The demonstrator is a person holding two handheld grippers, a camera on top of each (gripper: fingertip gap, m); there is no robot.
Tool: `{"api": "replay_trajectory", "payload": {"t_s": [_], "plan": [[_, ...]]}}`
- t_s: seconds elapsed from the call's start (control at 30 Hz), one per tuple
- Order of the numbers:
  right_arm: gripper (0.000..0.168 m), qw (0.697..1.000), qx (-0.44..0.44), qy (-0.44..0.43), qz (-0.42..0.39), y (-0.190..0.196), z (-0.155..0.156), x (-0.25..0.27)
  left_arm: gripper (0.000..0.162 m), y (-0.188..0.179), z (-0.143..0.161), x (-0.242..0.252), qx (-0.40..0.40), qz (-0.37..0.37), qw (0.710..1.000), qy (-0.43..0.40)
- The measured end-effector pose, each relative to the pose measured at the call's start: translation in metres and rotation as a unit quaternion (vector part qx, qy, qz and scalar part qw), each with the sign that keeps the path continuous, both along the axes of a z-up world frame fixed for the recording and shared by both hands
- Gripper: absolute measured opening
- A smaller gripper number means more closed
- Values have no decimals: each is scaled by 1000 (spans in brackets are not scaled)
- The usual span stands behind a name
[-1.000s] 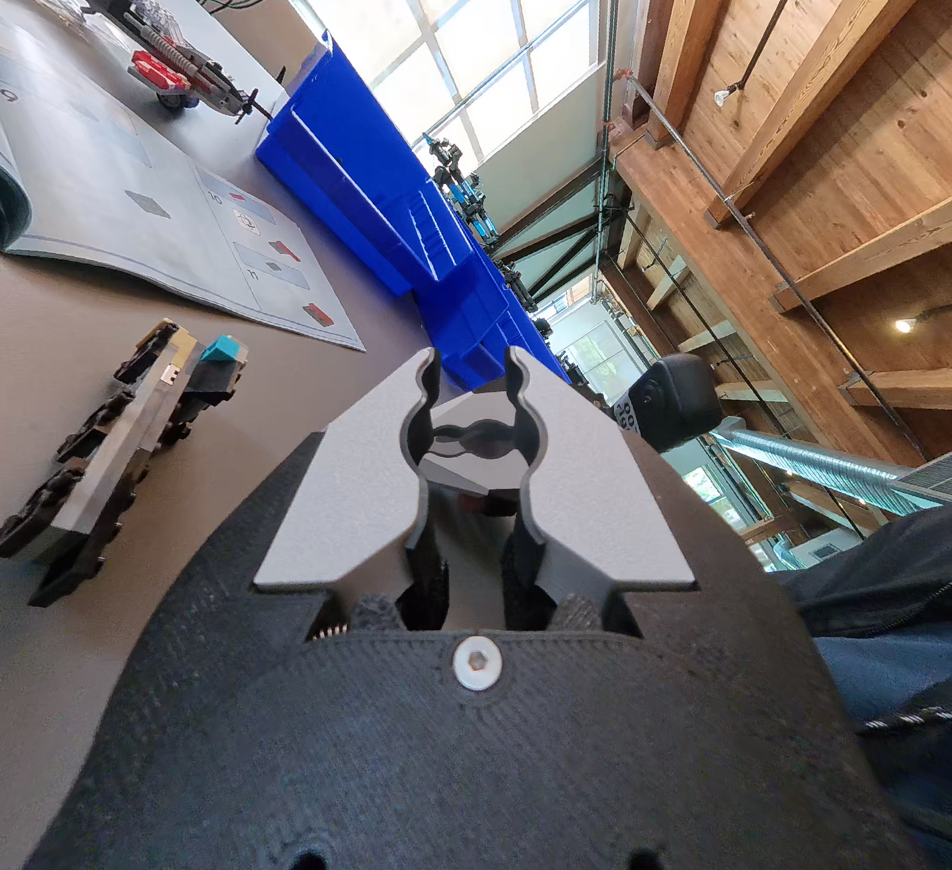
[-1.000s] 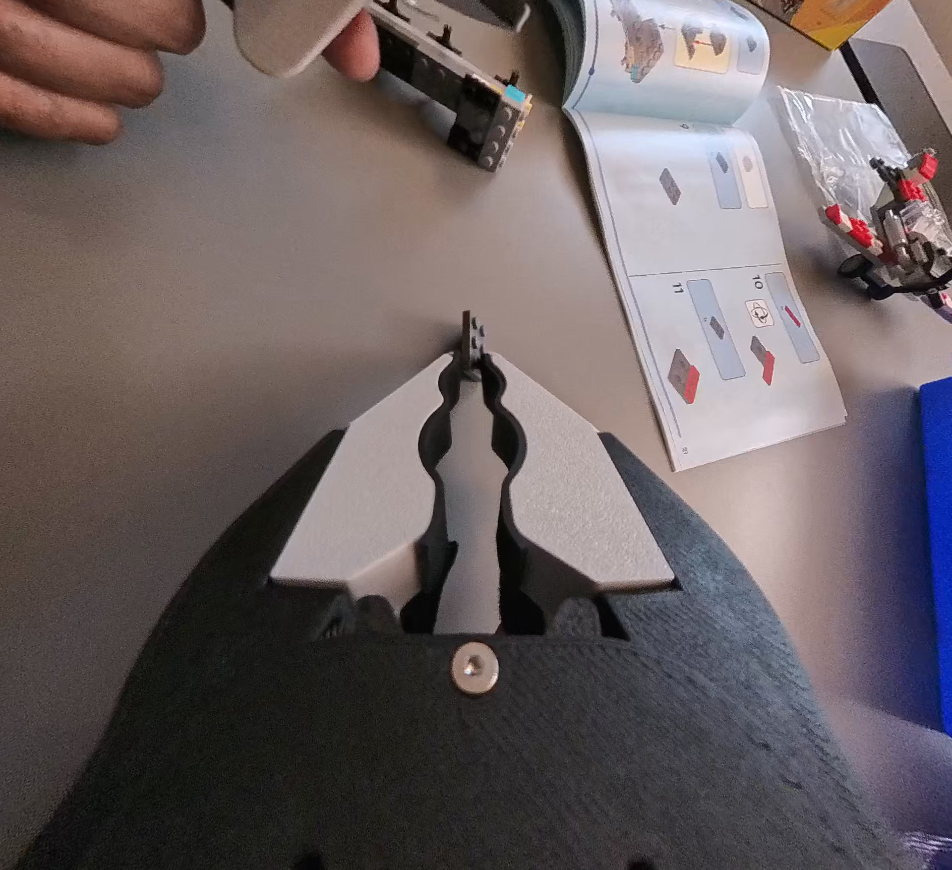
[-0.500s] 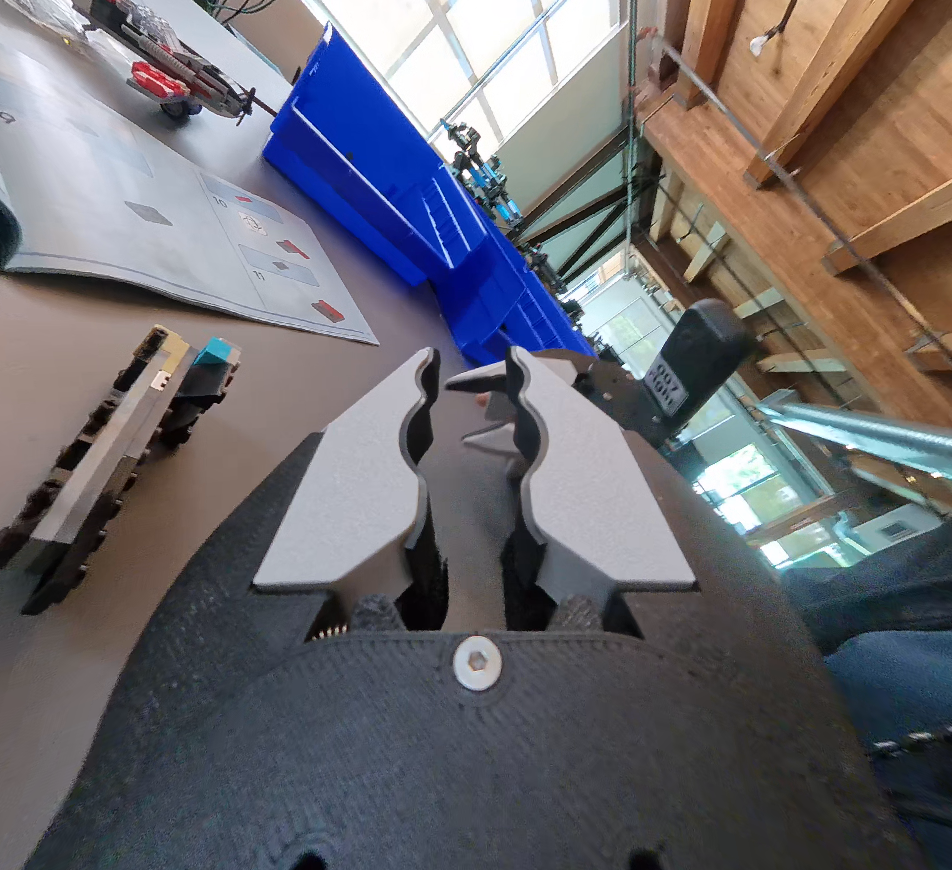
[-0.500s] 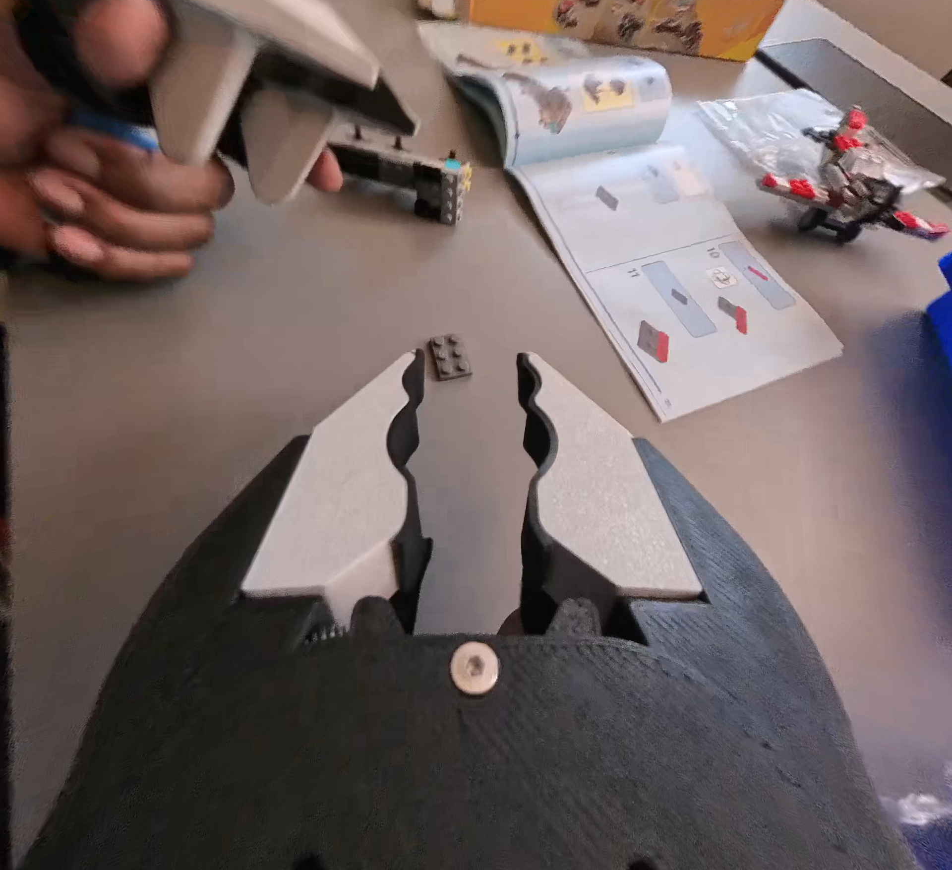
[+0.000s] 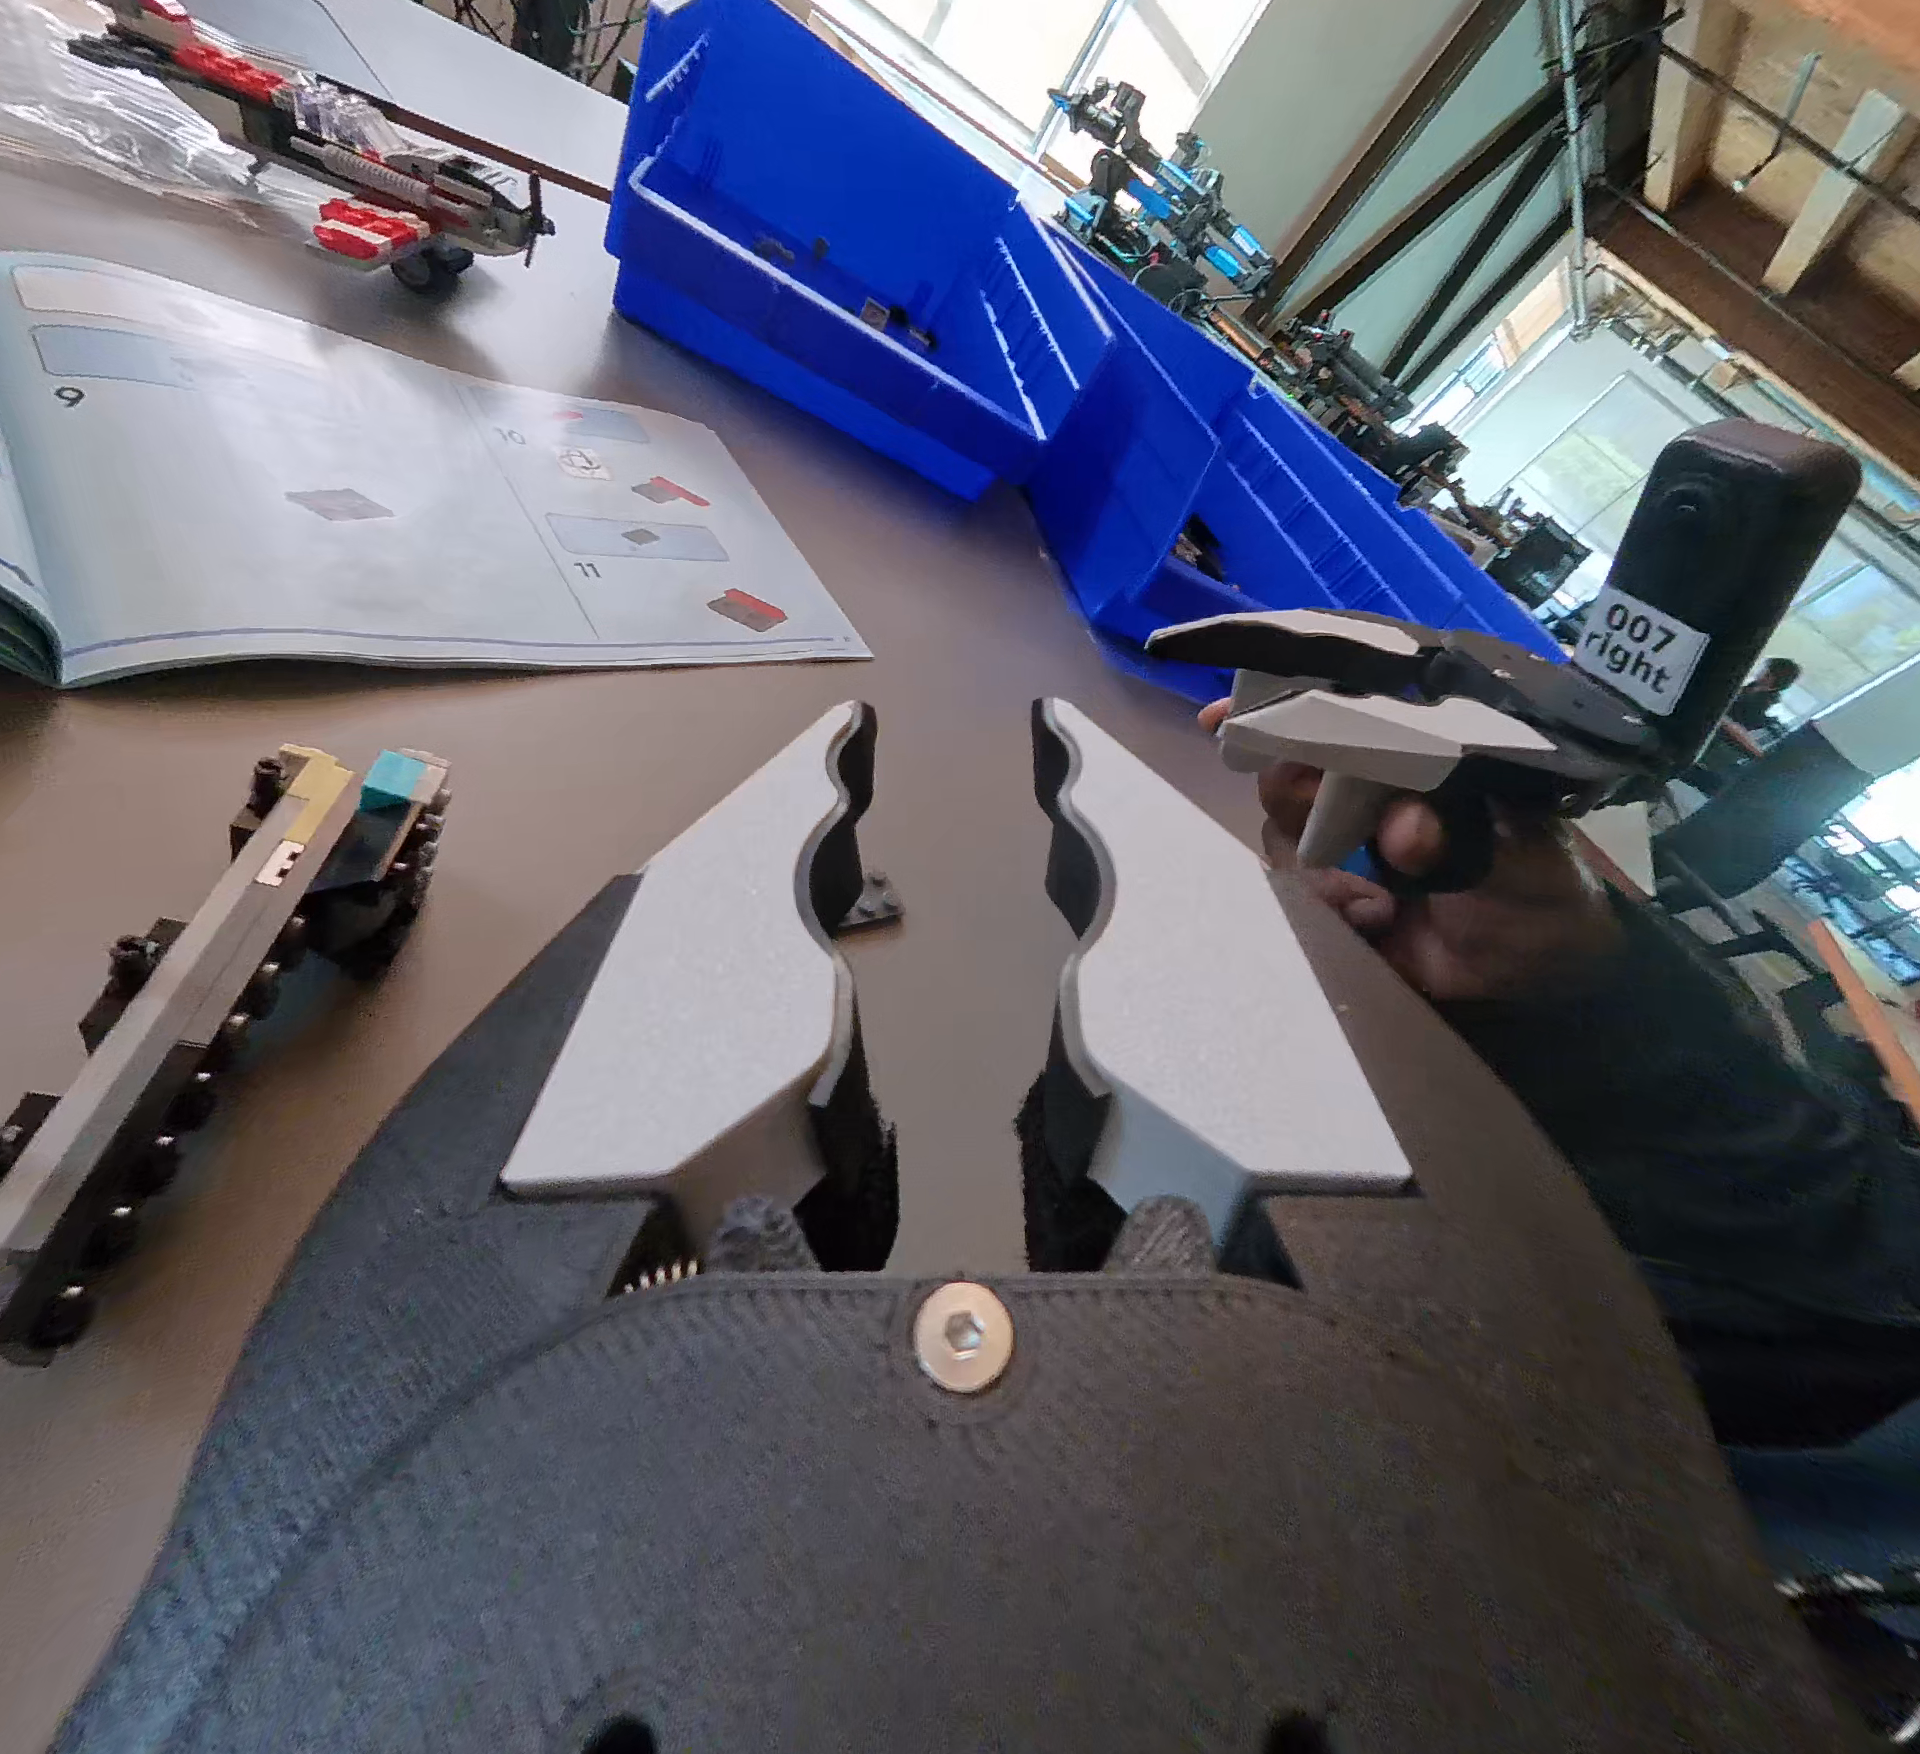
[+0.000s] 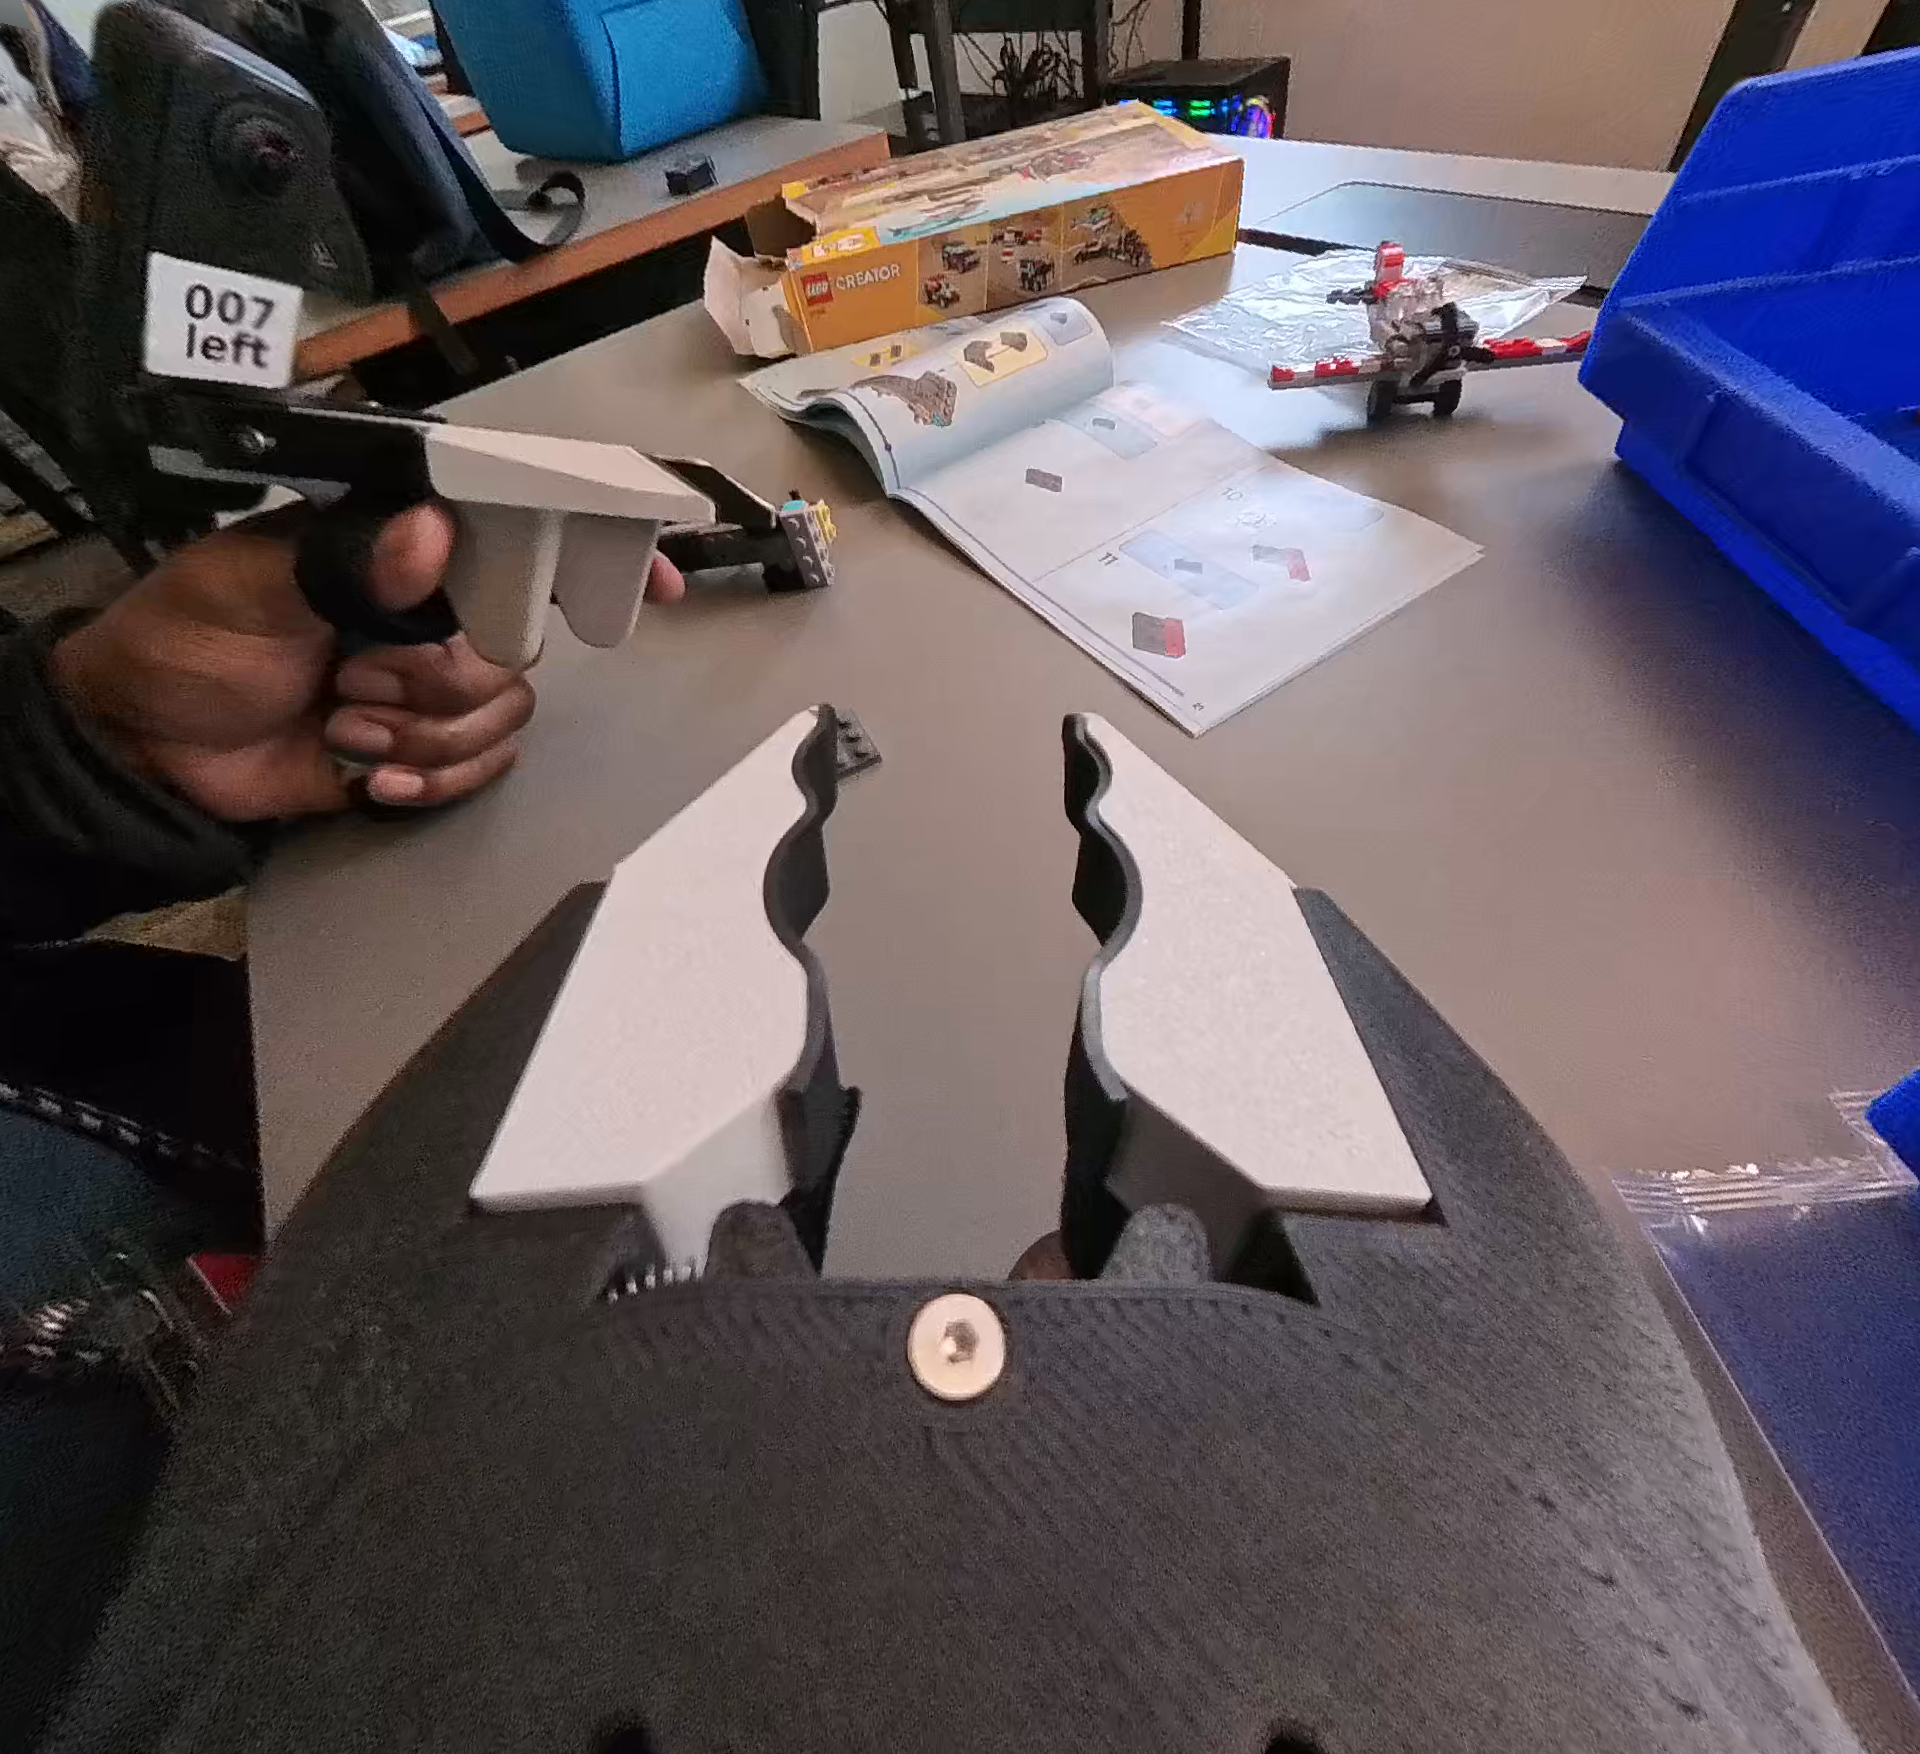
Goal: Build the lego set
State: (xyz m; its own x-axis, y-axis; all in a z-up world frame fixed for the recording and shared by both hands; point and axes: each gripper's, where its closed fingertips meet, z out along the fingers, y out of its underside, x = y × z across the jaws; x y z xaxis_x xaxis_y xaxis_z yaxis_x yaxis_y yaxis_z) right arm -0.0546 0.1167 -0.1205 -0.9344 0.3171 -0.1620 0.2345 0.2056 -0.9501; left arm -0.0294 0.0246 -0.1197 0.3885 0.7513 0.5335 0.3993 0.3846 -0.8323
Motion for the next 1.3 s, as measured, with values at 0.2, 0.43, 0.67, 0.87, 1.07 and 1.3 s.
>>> {"api": "replay_trajectory", "payload": {"t_s": [0.2,0.43,0.67,0.87,1.07,1.3], "plan": [[44,997,-74,-34,-12,13,15,-9,31,1,-5,-2,-51,25,998,-3],[44,982,-167,-81,-27,33,31,-20,33,9,-13,-3,-135,37,990,-6],[43,983,-165,-83,9,28,32,-5,33,10,-16,-4,-152,37,988,-13],[44,978,-187,-92,14,33,36,-6,33,23,-25,-4,-191,7,981,-26],[43,974,-200,-98,26,36,38,-2,33,29,-30,-5,-205,-9,978,-36],[43,971,-215,-101,34,40,41,0,33,30,-33,-5,-207,-14,977,-45]]}}
